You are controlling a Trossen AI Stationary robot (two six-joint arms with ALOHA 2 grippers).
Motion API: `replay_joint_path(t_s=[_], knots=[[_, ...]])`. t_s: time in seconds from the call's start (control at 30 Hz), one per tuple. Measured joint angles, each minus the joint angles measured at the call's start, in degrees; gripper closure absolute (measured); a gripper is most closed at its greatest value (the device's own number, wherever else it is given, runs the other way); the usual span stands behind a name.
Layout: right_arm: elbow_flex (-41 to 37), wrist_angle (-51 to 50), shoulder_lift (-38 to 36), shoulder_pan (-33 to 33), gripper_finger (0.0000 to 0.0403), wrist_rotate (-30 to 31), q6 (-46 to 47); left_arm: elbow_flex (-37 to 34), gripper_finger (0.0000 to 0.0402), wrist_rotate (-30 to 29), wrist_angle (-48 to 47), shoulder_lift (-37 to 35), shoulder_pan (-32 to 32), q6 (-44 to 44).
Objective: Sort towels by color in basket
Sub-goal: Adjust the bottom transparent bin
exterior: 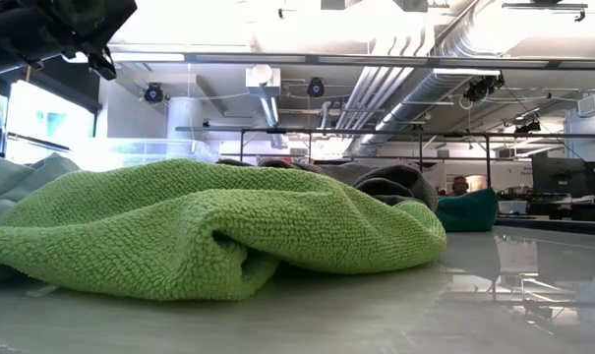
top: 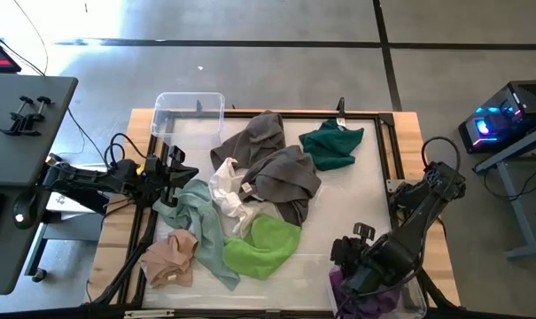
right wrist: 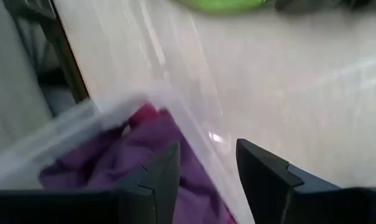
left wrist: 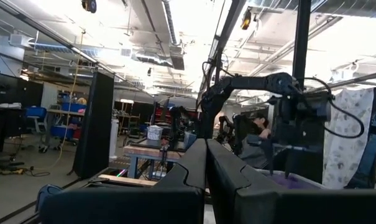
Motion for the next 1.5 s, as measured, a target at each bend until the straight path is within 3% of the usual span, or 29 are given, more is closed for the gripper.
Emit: replay_joint_path(t_s=[0.17, 0.43, 0.8, 0.9, 1.07, 1.3, 1.5], knots=[[1.61, -0.27, -0.06, -1.69, 0.0249, 2.13, -3.08, 0.00, 0.0401, 0.00, -0.02, 0.00, 0.00, 0.00], [-0.55, 0.25, -0.08, -9.54, 0.0249, 3.19, -7.37, 0.00, 0.0401, 0.00, -0.73, 0.00, 0.00, 0.05], [-6.54, 17.29, -0.06, -14.55, 0.0249, -6.63, -23.29, 0.00, 0.0401, -0.02, -1.80, 0.00, 0.01, 0.05], [-6.55, 22.98, -0.06, -15.45, 0.0249, -8.16, -22.62, 0.00, 0.0402, -0.26, -1.78, 0.00, 0.01, 0.09], [-6.59, 31.01, -0.06, -15.97, 0.0249, -15.79, -25.33, 0.00, 0.0402, -1.36, -1.73, -0.01, 0.02, 0.04], [-6.59, 31.90, 0.22, -12.06, 0.0249, -18.67, -39.83, 0.00, 0.0402, -1.49, -1.75, 0.00, 0.02, -0.81], [-6.59, 27.23, 2.64, -11.84, 0.0263, -17.42, -39.95, 0.00, 0.0402, -1.49, -1.77, 0.00, 0.00, -0.87]])
